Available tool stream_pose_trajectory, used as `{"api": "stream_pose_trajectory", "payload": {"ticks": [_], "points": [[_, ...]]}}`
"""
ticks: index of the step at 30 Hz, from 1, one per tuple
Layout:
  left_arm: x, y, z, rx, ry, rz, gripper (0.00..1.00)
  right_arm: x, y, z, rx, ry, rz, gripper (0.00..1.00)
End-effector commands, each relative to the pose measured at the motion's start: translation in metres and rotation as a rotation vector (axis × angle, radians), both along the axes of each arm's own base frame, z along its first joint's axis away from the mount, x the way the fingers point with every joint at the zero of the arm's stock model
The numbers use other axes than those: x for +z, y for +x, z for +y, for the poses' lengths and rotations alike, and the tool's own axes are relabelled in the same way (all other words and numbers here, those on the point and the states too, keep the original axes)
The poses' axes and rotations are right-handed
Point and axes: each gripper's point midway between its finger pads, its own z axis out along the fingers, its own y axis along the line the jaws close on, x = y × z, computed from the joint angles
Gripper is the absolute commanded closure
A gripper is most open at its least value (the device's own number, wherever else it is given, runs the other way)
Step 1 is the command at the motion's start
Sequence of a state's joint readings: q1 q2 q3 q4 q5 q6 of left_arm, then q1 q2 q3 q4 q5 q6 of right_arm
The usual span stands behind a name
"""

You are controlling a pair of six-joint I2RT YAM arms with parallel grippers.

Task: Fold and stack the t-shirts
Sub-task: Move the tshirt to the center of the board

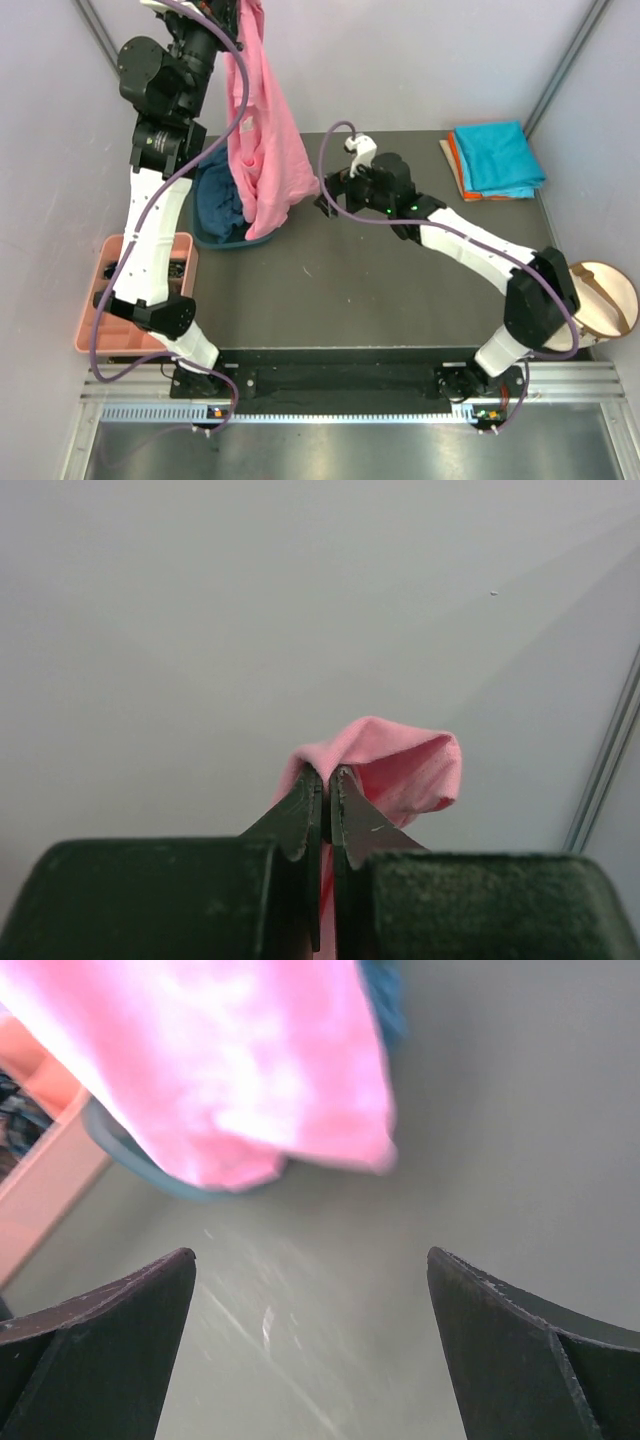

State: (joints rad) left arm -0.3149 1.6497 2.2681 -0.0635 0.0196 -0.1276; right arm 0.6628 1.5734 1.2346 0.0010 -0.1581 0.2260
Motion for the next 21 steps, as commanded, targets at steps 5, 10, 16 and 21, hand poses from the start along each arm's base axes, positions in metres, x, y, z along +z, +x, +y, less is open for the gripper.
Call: {"api": "stream_pose_trajectory", "payload": {"ticks": [5, 10, 16, 21], "points": [[0.043, -0.040, 0.025, 0.062, -0.055, -0.144, 1.00, 0.062, -0.014, 0.082, 0.316, 0.241, -0.143, 0.01], [0.039, -0.040, 0.027, 0.071, -0.055, -0.135, 1.00, 0.077, -0.020, 0.106, 0.435, 0.357, -0.166, 0.01], [0.038, -0.045, 0.033, 0.085, -0.063, -0.136, 1.00, 0.063, 0.010, 0.139, 0.468, 0.347, -0.141, 0.01], [0.041, -0.054, 0.041, 0.105, -0.072, -0.149, 1.00, 0.064, 0.034, 0.164, 0.477, 0.357, -0.111, 0.01]]}}
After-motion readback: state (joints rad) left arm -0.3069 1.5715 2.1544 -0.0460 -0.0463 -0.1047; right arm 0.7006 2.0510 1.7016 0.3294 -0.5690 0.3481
